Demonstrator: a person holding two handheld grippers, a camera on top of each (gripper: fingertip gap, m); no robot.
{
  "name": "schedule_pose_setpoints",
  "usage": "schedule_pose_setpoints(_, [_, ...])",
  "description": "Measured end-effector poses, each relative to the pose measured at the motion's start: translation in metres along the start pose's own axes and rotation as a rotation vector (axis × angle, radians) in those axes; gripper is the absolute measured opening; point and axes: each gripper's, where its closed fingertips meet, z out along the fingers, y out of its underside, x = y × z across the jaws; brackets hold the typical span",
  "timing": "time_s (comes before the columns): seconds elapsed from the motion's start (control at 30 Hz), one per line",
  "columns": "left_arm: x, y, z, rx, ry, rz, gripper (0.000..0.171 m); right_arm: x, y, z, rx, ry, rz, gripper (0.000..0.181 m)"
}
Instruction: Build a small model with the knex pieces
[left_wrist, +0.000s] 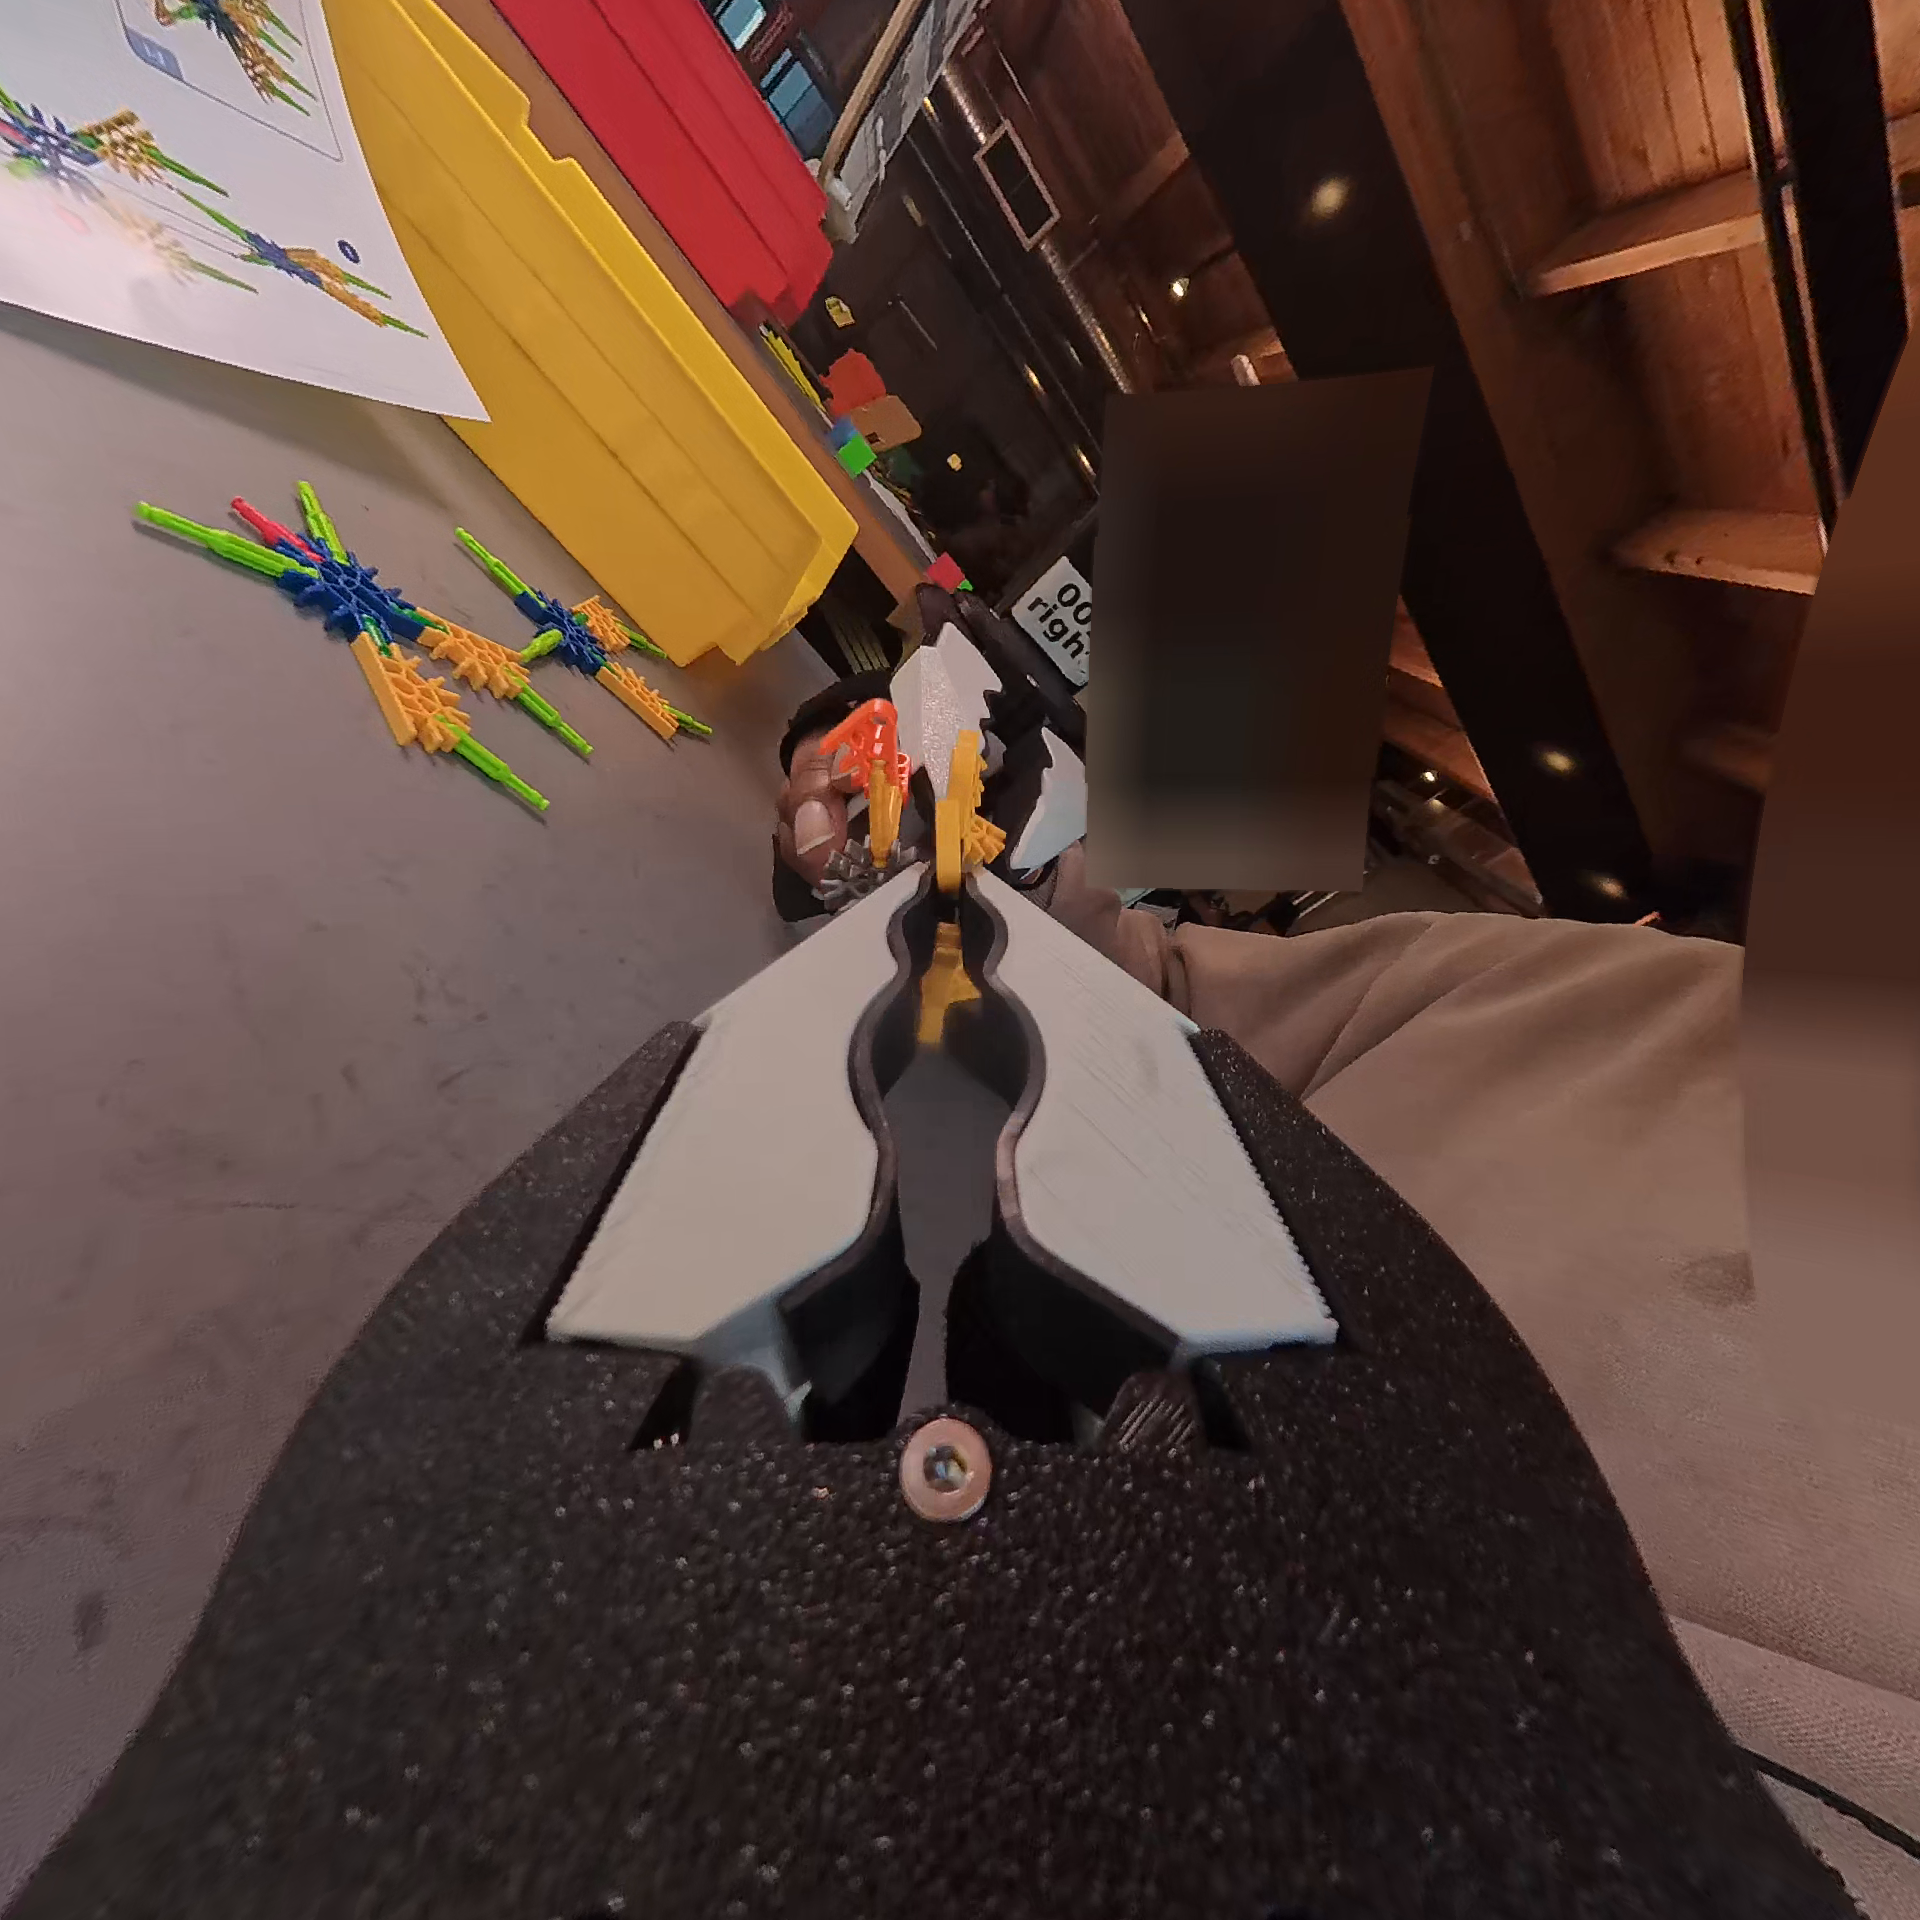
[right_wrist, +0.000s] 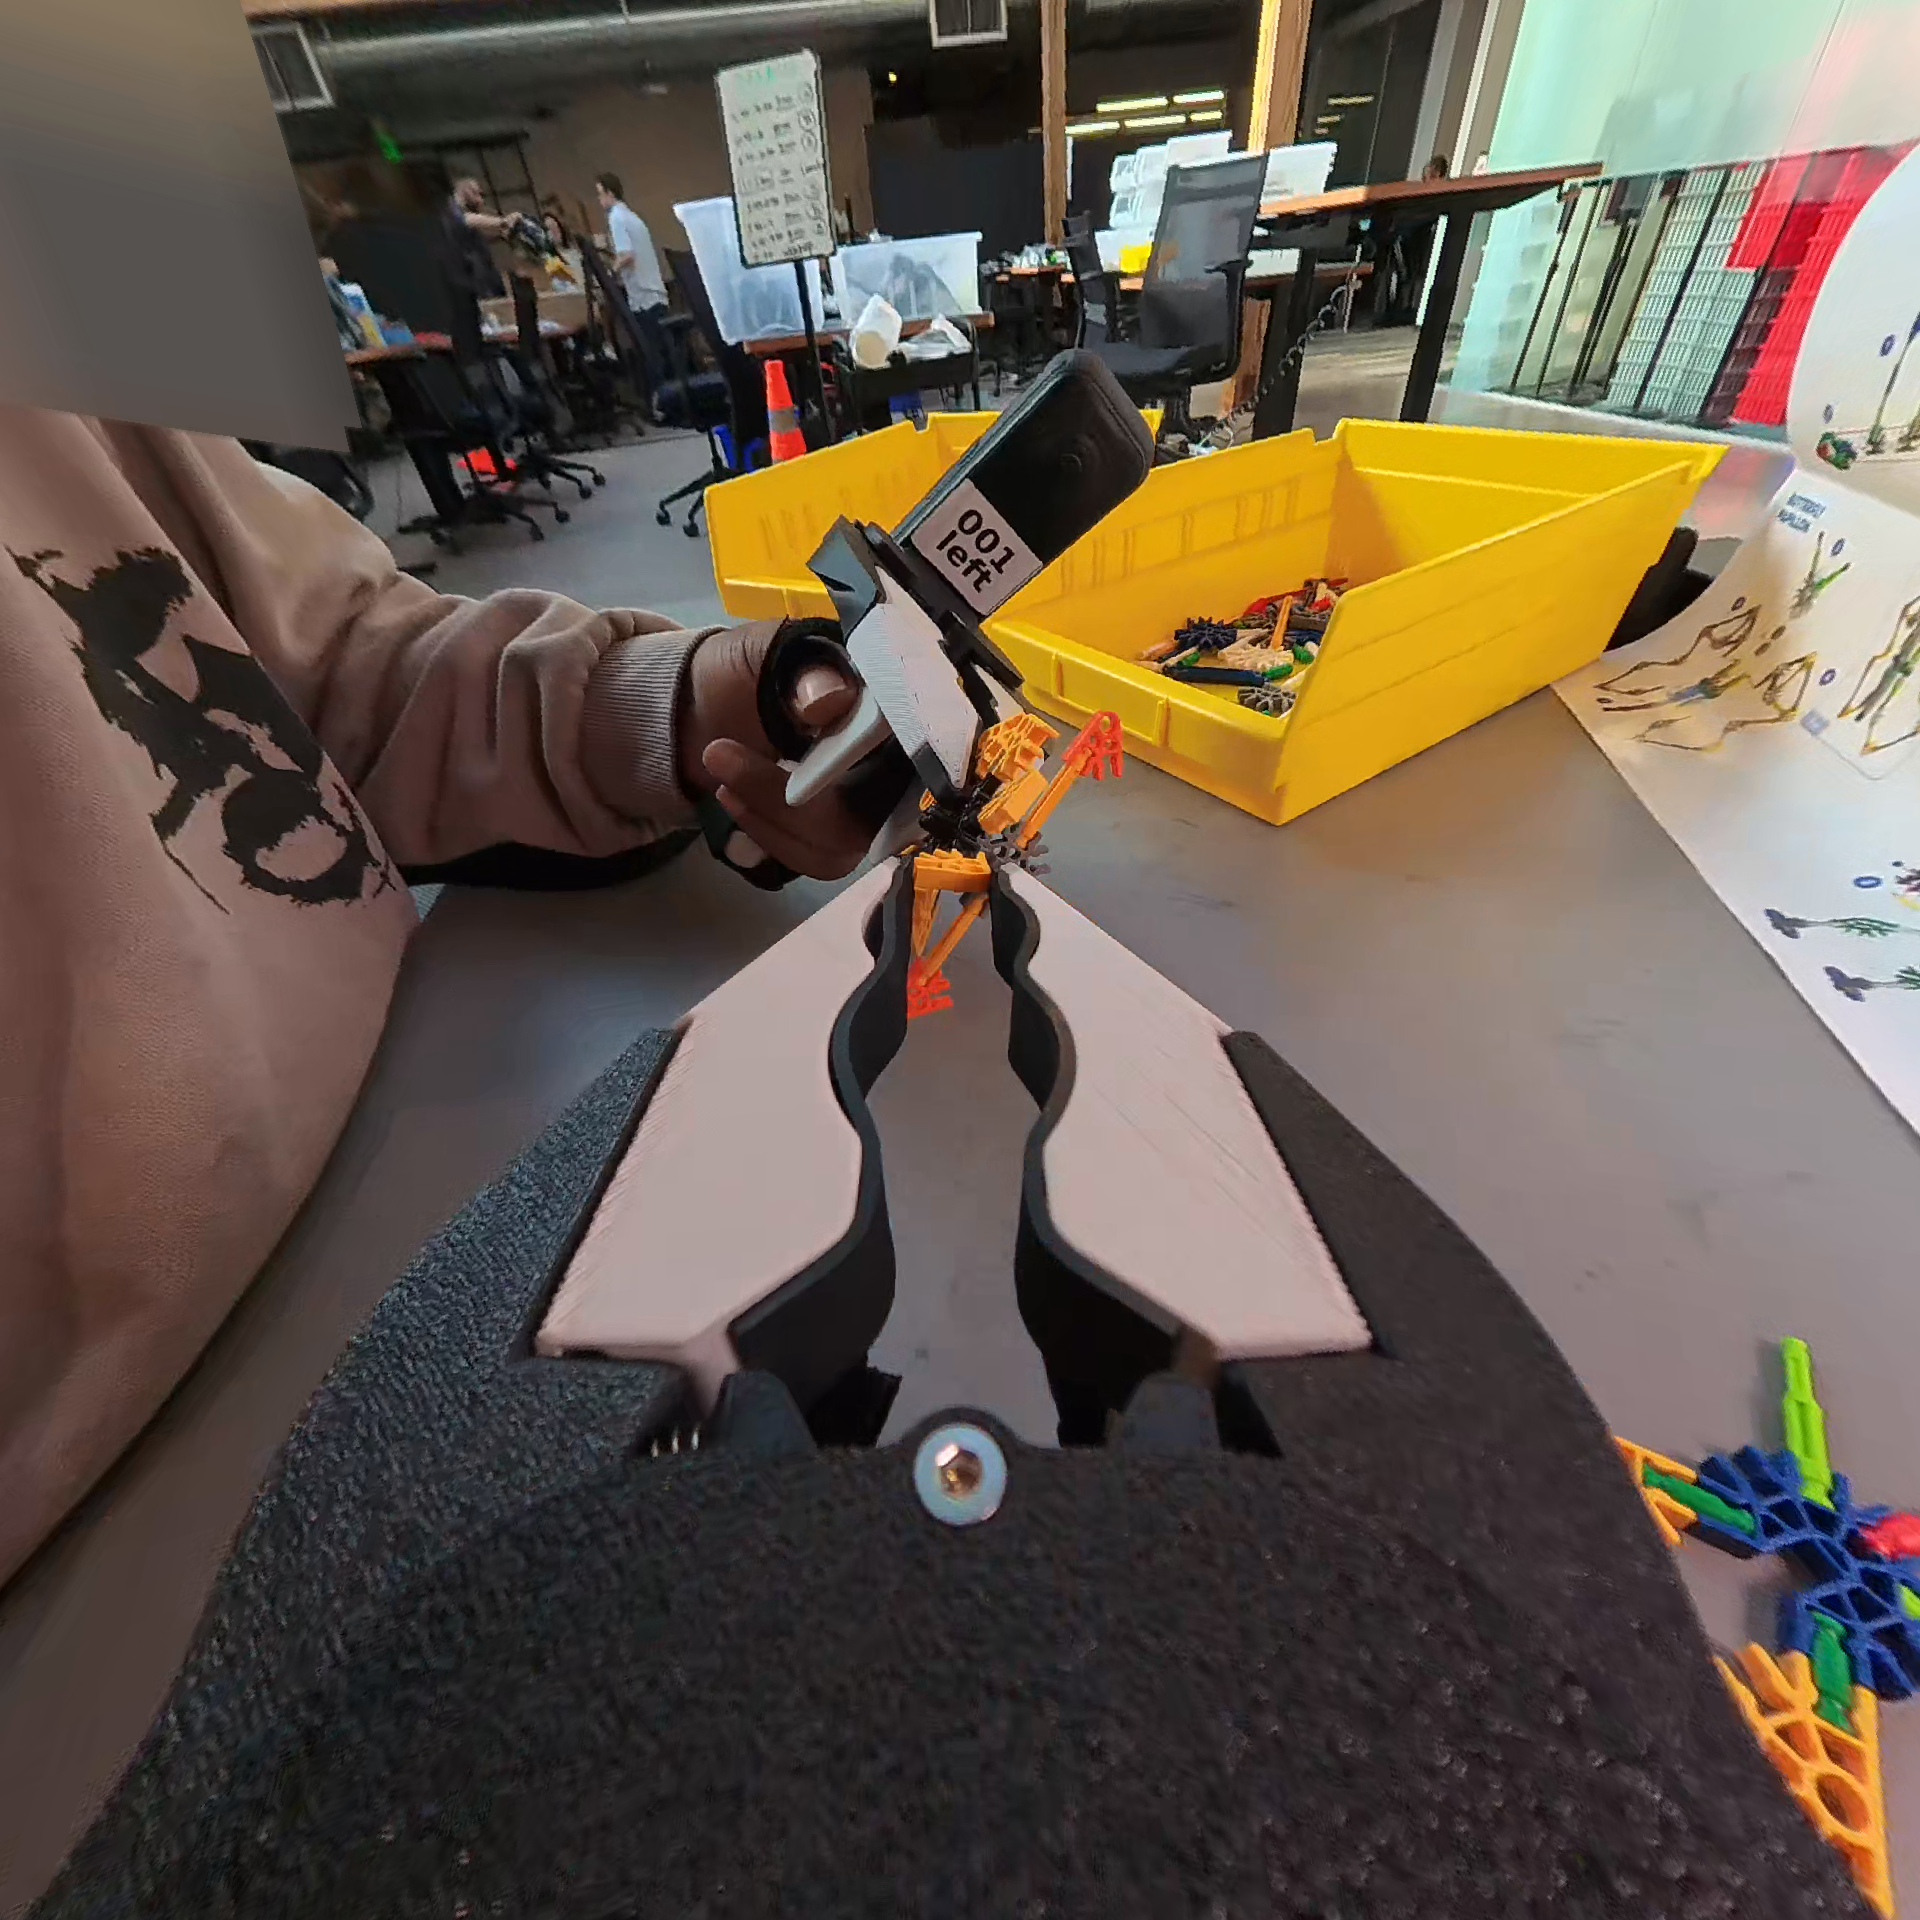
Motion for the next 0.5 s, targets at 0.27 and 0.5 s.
schedule_pose_setpoints(0.27, [-0.0040,-0.0015,-0.0006,-0.010,-0.088,0.148,0.003,0.0015,0.0011,0.0002,0.003,-0.074,0.332,0.021])
schedule_pose_setpoints(0.5, [-0.0020,-0.0038,0.0003,-0.020,-0.189,0.379,0.003,0.0058,0.0024,-0.0005,0.061,-0.145,0.627,0.008])
